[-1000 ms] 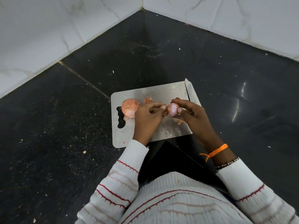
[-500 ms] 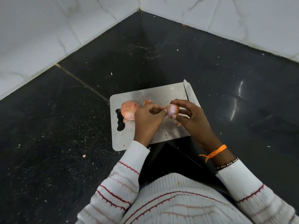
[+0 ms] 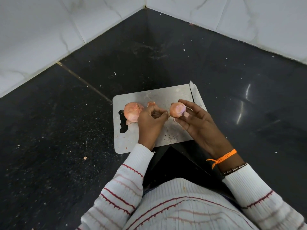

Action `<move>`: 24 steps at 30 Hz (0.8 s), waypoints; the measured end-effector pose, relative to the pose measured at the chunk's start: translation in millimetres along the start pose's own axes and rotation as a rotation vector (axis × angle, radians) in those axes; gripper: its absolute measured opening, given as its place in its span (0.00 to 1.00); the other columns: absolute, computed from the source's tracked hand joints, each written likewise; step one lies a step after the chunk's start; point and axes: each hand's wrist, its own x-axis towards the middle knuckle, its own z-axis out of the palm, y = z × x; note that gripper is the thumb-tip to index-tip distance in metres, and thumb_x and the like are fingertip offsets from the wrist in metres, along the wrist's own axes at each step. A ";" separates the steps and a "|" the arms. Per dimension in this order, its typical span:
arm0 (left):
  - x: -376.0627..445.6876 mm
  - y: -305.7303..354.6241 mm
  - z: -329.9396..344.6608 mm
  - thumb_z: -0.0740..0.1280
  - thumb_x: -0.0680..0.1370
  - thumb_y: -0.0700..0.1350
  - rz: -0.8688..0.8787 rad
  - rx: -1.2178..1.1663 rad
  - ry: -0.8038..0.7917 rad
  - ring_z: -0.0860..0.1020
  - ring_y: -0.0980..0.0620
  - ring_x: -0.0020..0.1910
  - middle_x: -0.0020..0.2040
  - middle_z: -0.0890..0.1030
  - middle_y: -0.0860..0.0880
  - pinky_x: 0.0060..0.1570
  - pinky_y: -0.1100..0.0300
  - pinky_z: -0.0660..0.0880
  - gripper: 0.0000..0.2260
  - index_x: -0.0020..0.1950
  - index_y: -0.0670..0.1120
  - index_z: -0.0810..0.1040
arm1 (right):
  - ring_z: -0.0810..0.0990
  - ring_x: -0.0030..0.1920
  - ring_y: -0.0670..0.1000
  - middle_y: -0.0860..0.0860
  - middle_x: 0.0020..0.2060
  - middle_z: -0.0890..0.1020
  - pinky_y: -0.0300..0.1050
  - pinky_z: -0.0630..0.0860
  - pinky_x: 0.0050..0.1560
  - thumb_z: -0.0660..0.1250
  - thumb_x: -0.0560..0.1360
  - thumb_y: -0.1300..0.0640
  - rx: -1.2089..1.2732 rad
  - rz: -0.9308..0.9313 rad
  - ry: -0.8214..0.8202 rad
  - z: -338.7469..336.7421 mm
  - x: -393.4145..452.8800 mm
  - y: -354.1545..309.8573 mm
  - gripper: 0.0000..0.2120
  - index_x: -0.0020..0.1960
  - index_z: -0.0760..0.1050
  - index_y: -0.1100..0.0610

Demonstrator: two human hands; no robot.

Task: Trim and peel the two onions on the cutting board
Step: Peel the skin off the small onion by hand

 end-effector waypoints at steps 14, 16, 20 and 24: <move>-4.7 21.2 6.9 0.74 0.71 0.45 0.039 0.039 -0.143 0.82 0.55 0.47 0.46 0.84 0.51 0.51 0.53 0.80 0.08 0.50 0.47 0.82 | 0.81 0.52 0.52 0.50 0.53 0.82 0.42 0.78 0.48 0.70 0.69 0.70 -0.419 -0.096 0.046 -5.2 7.3 0.6 0.18 0.54 0.79 0.52; -2.4 18.6 6.2 0.74 0.71 0.44 0.046 0.007 -0.137 0.82 0.53 0.44 0.43 0.84 0.50 0.49 0.53 0.80 0.07 0.48 0.45 0.83 | 0.81 0.54 0.54 0.50 0.54 0.82 0.45 0.78 0.52 0.70 0.69 0.69 -0.423 -0.084 0.048 -6.5 8.5 1.1 0.18 0.54 0.79 0.52; -0.6 15.9 6.7 0.72 0.73 0.43 0.053 -0.017 -0.124 0.81 0.52 0.41 0.40 0.83 0.49 0.45 0.56 0.78 0.05 0.47 0.43 0.83 | 0.80 0.56 0.55 0.51 0.56 0.81 0.49 0.78 0.56 0.71 0.68 0.68 -0.440 -0.075 0.050 -7.1 10.5 1.4 0.18 0.54 0.79 0.50; 0.0 15.8 6.6 0.70 0.75 0.42 0.051 0.013 -0.102 0.81 0.54 0.42 0.40 0.83 0.51 0.43 0.62 0.78 0.04 0.46 0.45 0.84 | 0.81 0.54 0.54 0.50 0.55 0.81 0.45 0.79 0.54 0.72 0.68 0.67 -0.451 -0.077 0.067 -6.5 10.4 0.9 0.18 0.52 0.79 0.50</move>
